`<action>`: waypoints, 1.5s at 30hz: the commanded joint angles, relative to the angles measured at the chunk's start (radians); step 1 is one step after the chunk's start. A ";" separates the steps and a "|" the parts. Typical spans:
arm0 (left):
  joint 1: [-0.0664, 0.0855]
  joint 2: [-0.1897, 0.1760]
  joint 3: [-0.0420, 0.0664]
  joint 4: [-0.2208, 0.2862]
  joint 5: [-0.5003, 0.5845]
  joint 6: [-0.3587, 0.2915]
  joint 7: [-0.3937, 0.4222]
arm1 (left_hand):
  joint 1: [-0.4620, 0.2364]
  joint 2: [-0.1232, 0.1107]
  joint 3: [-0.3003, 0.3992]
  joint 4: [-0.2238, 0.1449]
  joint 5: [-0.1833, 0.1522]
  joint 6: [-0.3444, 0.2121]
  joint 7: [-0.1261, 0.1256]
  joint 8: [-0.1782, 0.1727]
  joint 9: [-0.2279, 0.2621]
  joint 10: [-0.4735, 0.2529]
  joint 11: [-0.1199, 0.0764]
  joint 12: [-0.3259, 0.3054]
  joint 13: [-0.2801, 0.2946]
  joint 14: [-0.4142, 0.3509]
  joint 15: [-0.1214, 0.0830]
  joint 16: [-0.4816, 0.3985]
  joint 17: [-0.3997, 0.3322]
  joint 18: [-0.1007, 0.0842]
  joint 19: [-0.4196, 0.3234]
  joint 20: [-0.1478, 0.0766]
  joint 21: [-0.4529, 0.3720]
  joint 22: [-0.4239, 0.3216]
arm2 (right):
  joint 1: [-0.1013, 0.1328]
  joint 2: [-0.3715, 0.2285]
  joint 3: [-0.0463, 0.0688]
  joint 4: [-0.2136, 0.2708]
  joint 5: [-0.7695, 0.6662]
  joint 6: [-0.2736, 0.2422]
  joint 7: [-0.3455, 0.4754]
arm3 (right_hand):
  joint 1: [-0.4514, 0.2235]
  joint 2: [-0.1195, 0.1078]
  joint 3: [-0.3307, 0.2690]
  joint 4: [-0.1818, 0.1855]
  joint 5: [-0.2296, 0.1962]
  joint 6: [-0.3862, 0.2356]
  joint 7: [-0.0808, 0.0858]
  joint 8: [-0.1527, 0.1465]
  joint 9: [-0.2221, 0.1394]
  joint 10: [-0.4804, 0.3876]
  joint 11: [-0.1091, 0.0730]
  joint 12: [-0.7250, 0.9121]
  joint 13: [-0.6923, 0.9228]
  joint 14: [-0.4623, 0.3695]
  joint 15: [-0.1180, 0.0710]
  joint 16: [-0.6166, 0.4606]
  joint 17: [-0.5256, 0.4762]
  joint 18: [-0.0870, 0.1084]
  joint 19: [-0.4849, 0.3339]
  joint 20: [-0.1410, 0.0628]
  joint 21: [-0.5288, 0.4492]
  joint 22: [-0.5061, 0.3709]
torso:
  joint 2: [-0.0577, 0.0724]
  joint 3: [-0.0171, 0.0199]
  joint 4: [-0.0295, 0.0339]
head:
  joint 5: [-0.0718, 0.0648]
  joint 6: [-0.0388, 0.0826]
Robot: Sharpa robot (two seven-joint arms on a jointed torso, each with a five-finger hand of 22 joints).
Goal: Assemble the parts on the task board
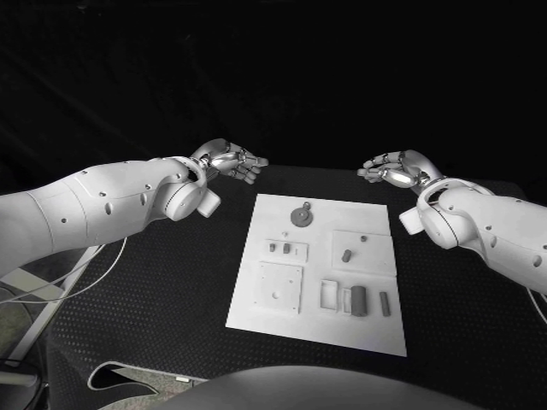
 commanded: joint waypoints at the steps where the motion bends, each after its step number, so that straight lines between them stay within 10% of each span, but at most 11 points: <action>1: 0.001 0.003 0.001 -0.003 0.022 0.017 0.024 | 0.001 0.011 -0.006 -0.002 -0.001 0.006 0.006 0.003 -0.002 0.008 -0.002 -0.004 -0.001 0.007 0.000 -0.001 0.002 0.018 0.008 -0.002 -0.005 -0.002 | 0.000 -0.002 0.000 0.001 0.013 -0.009 0.022 | -0.004 0.003 0.001 0.008 -0.002 -0.007 0.065 0.004 -0.001 0.006 0.002 -0.005 -0.001 0.008 0.000 -0.004 0.001 0.006 0.007 -0.001 -0.004 0.001 | 0.001 -0.0002 0.0007 | -0.007 -0.004; 45: 0.001 0.007 0.001 -0.020 0.053 0.024 0.026 | -0.029 0.045 -0.016 0.013 -0.001 0.005 0.008 -0.002 -0.011 0.015 0.000 -0.028 -0.006 0.015 -0.002 -0.015 0.005 0.010 0.021 -0.009 -0.017 -0.019 | 0.000 -0.009 0.001 -0.018 0.110 -0.049 0.124 | -0.007 0.024 0.009 0.007 -0.002 0.030 0.050 0.028 0.005 0.049 -0.017 0.019 0.007 0.062 -0.022 0.026 0.016 0.026 0.057 -0.004 -0.001 0.004 | 0.001 -0.0002 0.0024 | -0.063 0.002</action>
